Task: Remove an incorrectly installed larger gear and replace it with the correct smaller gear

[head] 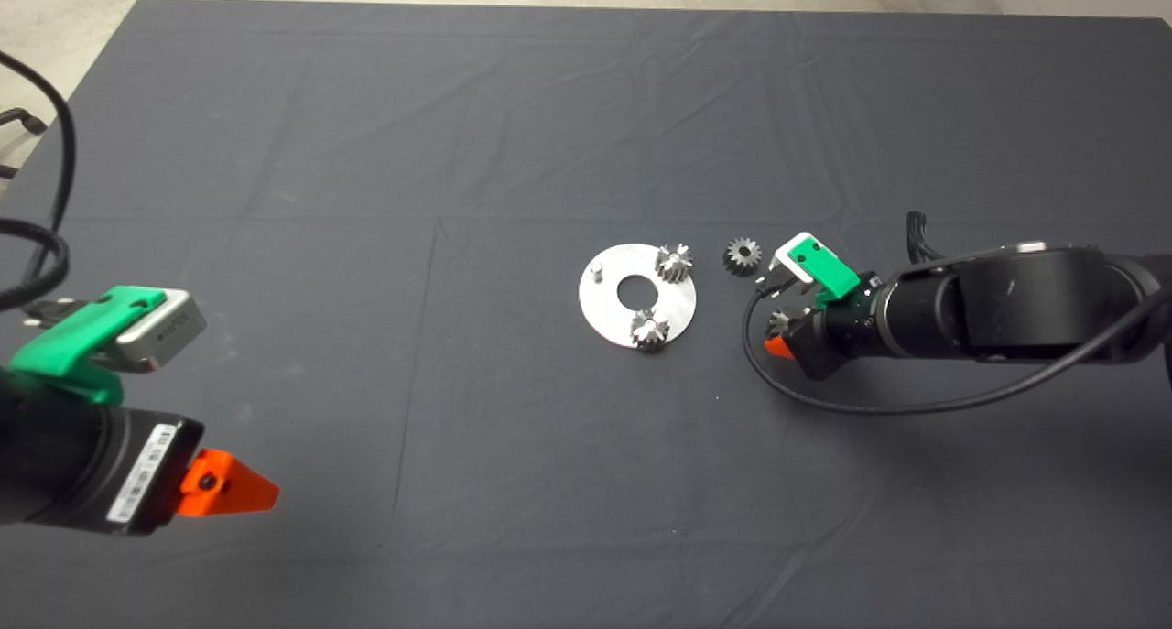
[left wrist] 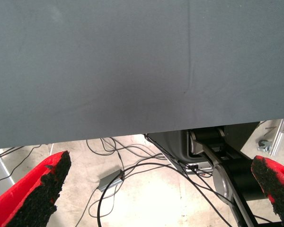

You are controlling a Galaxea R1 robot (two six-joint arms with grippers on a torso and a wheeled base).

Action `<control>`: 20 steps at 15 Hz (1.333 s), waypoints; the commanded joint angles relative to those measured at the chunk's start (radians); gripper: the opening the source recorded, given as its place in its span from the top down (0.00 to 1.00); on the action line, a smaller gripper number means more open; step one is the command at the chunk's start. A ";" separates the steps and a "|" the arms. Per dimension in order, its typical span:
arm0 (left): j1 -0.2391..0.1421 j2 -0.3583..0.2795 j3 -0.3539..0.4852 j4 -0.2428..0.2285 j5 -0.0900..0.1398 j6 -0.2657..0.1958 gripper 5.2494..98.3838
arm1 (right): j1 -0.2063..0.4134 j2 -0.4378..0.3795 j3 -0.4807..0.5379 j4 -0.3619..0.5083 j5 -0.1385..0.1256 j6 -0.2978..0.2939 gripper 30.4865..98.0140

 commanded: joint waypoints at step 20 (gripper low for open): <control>-0.009 -0.017 0.009 -0.014 -0.001 0.000 0.00 | -0.017 -0.004 -0.027 -0.073 0.006 0.012 0.67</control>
